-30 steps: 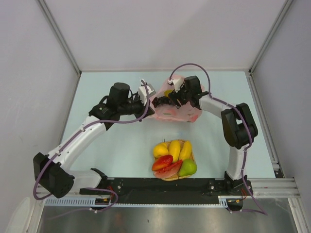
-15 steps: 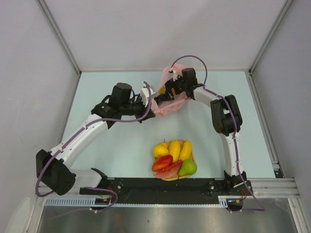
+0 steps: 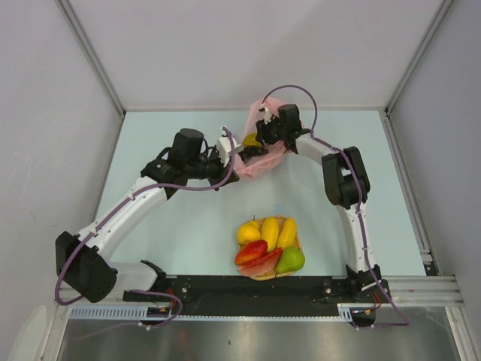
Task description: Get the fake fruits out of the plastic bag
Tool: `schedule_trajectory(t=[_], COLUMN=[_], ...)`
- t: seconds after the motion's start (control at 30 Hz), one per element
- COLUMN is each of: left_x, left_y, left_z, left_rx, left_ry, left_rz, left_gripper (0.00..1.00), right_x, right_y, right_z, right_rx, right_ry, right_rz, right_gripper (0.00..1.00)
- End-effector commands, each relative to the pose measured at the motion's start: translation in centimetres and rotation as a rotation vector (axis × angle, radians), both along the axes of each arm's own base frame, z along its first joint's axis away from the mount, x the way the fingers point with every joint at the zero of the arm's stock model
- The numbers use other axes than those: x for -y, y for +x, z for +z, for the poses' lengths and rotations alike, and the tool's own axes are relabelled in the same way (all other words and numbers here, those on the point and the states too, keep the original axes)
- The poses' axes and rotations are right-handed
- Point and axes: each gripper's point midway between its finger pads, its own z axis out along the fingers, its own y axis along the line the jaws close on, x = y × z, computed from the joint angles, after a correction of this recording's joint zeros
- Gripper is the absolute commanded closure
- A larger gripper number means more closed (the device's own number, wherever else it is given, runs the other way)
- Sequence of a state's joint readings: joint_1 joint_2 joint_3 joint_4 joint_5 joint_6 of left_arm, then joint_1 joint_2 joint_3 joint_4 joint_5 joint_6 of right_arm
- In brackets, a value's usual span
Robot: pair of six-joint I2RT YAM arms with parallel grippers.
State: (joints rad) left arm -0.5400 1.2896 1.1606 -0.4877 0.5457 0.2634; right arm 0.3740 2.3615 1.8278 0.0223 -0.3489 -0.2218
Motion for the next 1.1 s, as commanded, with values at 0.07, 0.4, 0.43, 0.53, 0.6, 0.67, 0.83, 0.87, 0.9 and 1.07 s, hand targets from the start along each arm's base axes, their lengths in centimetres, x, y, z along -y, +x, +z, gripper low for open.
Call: schedule_trajectory(t=[0.07,0.4,0.43,0.53,0.6,0.67,0.83,0.87,0.9,1.07], left_x=[0.5,0.5,0.5,0.5,0.6,0.6,1.0,1.1,1.2,1.5], left_y=[-0.3,-0.4,-0.4,-0.5,-0.6,-0.5,-0.8,-0.9,-1.0,-1.0], left_z=[1.4,1.3,1.4,1.3,1.4,1.5,1.5,1.3,1.2,1.5], left_rx=[0.035,0.053,0.061,0.059,0.059,0.060,0.044,0.040,0.038,0.042], left_ry=[-0.038,-0.051,-0.055,-0.063,-0.070,-0.074,-0.089,-0.087,-0.086,-0.081], left_rz=[-0.039,-0.043,-0.043,-0.046,-0.043,-0.043,-0.053,-0.058,-0.063,-0.073], left_gripper=[1.00,1.00,1.00,1.00,1.00,0.99,1.00,1.00,1.00,1.00], right_x=[3.2,6.4,7.1,8.2,8.8,9.1,9.1,8.8,8.9,7.8], right_y=[-2.5,-8.1,-8.7,-12.1,-14.9,-16.4,-16.3,-15.8,-14.7,-10.9], right_z=[-0.8,1.6,1.8,3.1,4.0,4.6,4.9,4.8,5.0,3.4], right_rx=[-0.087,-0.131,-0.135,-0.157,-0.176,-0.176,-0.195,-0.195,-0.173,-0.288], right_ry=[-0.045,-0.104,-0.108,-0.115,-0.105,-0.103,-0.025,-0.013,-0.002,0.142], right_rz=[-0.044,-0.047,-0.056,-0.048,-0.035,-0.032,-0.111,-0.131,-0.173,-0.350], right_gripper=[0.64,0.89,0.91,0.98,1.00,1.00,0.83,0.78,0.72,0.23])
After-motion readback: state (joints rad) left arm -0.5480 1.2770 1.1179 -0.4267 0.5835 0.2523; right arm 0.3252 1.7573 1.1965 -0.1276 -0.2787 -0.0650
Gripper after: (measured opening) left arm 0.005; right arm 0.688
